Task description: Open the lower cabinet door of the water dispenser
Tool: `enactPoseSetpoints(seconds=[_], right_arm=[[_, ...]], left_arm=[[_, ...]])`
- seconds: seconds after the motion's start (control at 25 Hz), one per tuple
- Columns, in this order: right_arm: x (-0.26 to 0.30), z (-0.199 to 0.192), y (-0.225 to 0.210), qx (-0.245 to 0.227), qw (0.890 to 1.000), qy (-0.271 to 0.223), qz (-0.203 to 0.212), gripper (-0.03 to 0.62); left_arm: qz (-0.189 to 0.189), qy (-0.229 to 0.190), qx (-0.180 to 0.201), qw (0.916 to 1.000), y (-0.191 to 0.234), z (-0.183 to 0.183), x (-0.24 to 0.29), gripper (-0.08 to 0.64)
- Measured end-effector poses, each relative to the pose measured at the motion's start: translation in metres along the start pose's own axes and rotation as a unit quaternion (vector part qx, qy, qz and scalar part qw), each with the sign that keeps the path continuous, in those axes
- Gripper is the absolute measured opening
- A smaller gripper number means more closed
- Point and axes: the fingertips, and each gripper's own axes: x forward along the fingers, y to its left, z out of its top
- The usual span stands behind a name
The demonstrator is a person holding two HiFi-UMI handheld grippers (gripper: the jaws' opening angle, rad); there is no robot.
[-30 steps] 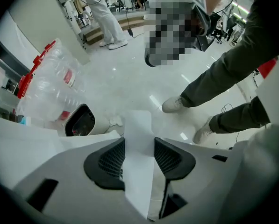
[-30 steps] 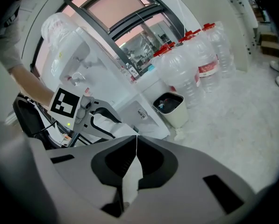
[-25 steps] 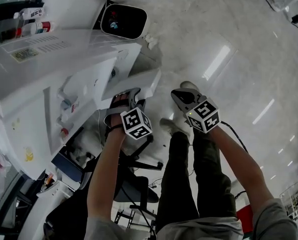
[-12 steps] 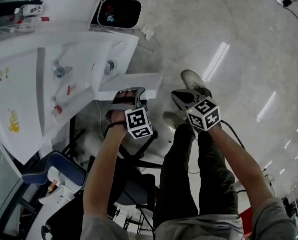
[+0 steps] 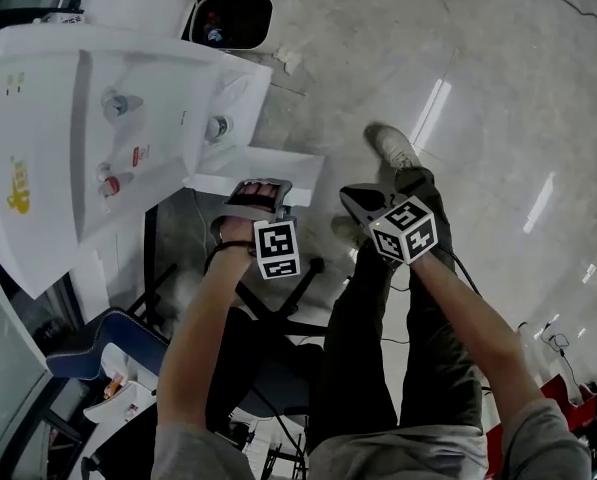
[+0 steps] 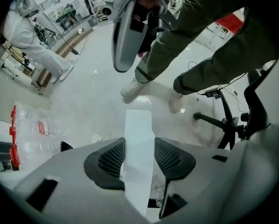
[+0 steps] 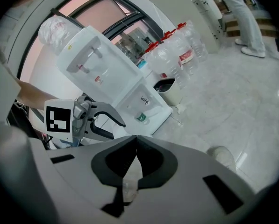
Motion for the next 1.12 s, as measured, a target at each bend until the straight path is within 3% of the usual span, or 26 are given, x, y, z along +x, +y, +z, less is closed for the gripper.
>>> enactPoseSetpoints(seconds=[0.44,0.64,0.8,1.12], right_arm=[[0.001,-0.028,0.029,0.033,0.999,0.012,0.007,0.012],[-0.001,-0.035,0.026,0.036,0.999,0.014,0.011,0.012],[-0.004,-0.036,0.023,0.037,0.999,0.011,0.009,0.012],[-0.031,-0.036,0.032,0.021,0.999,0.023,0.016,0.012]], left_arm=[[-0.010,0.029,0.101,0.9944,-0.050,-0.008,-0.005,0.196],[-0.013,0.037,0.117,0.9924,-0.060,-0.011,-0.005,0.196],[-0.021,0.037,0.099,0.9942,-0.060,-0.012,-0.004,0.196],[-0.048,0.017,0.008,0.9987,-0.062,-0.003,-0.031,0.201]])
